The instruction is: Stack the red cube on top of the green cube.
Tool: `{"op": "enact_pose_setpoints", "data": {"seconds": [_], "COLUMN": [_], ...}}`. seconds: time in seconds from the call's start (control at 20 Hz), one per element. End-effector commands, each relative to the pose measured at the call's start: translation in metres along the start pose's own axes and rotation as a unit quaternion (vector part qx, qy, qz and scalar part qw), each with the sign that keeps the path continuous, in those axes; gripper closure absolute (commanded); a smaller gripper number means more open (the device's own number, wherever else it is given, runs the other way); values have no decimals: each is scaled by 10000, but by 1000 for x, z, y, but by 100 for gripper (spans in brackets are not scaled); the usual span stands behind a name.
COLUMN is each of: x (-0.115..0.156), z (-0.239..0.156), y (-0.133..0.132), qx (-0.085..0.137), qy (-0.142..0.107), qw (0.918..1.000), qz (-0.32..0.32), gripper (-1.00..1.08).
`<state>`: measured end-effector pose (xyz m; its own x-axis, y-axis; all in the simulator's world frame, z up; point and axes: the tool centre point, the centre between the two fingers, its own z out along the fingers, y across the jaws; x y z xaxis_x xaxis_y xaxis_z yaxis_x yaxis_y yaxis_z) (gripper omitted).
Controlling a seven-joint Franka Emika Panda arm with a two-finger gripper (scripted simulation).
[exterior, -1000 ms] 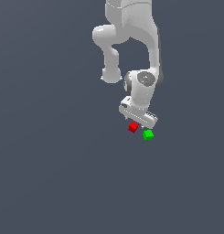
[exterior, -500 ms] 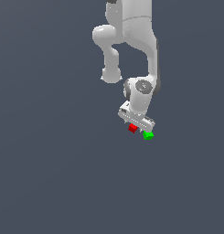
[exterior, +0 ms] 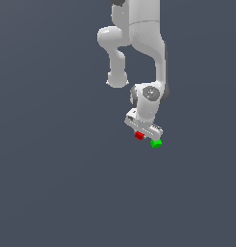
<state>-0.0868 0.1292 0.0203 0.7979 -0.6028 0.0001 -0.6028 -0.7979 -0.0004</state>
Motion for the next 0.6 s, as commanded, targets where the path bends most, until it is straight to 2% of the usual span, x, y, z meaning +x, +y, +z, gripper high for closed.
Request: {"op": "enact_pose_setpoints", "data": {"seconds": [0.0, 0.55], "x": [0, 0], "z": [0, -13], "y": [0, 0], "qx": [-2, 1], "qy": [0, -1], "qw": [10000, 10000], "qz": [3, -1], "gripper": [108, 108]}}
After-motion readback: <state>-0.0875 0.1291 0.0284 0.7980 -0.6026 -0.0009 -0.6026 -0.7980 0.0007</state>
